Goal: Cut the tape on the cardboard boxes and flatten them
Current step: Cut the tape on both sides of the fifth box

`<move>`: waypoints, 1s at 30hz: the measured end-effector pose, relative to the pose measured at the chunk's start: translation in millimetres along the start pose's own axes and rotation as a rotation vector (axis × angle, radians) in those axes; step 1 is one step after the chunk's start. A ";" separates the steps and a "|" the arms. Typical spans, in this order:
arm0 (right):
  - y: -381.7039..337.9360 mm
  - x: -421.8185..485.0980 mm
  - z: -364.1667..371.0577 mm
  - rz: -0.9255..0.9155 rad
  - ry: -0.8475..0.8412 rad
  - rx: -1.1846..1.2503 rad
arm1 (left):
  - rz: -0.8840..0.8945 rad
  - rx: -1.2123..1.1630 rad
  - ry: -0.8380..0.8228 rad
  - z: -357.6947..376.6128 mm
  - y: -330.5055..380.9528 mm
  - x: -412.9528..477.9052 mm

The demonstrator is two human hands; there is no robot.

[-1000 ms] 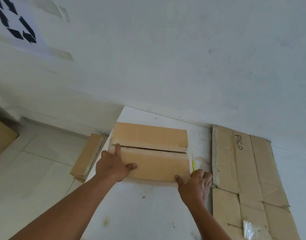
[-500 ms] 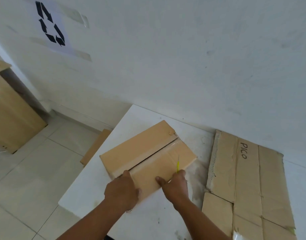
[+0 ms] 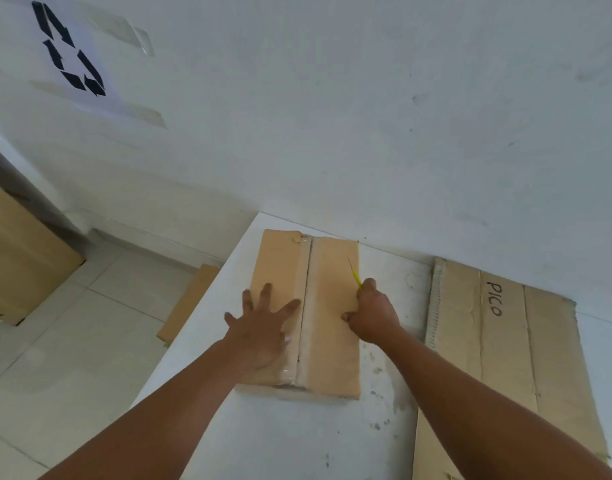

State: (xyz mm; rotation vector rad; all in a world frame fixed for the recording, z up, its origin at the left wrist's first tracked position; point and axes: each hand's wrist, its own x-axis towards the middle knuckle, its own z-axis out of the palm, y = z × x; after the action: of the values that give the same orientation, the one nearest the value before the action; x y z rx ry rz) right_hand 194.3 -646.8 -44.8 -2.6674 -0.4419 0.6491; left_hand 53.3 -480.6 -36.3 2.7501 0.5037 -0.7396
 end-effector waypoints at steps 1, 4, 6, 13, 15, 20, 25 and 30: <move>-2.5 5.2 0.1 -0.001 0.012 -0.006 | 0.076 0.054 -0.026 -4.2 1.8 2.9; -9.2 15.4 3.0 0.023 0.032 -0.029 | 0.287 0.231 -0.117 -21.8 7.7 10.3; -12.7 18.3 5.7 0.048 0.064 -0.047 | 0.388 0.328 -0.145 -32.1 8.1 19.9; -28.2 -5.1 22.2 0.246 0.180 0.206 | 0.622 0.549 -0.100 -50.3 1.4 52.6; -33.2 -26.1 28.7 0.327 0.156 0.443 | 0.643 0.552 -0.096 -51.7 -0.1 57.5; -42.4 -82.9 47.9 0.338 0.126 0.462 | 0.656 0.476 -0.116 -48.5 -6.7 61.4; -49.9 -130.0 71.0 0.188 0.057 0.201 | 0.669 0.464 -0.173 -48.8 -7.7 60.7; -67.6 -140.3 90.2 0.071 0.087 0.056 | 0.687 0.509 -0.148 -46.8 -9.8 56.2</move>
State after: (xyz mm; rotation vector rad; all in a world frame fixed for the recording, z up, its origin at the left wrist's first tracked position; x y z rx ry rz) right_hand 17.1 -615.7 -38.9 -2.6559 -0.3022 0.5549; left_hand 115.6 -441.8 -27.7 2.9528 -0.7295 -0.9538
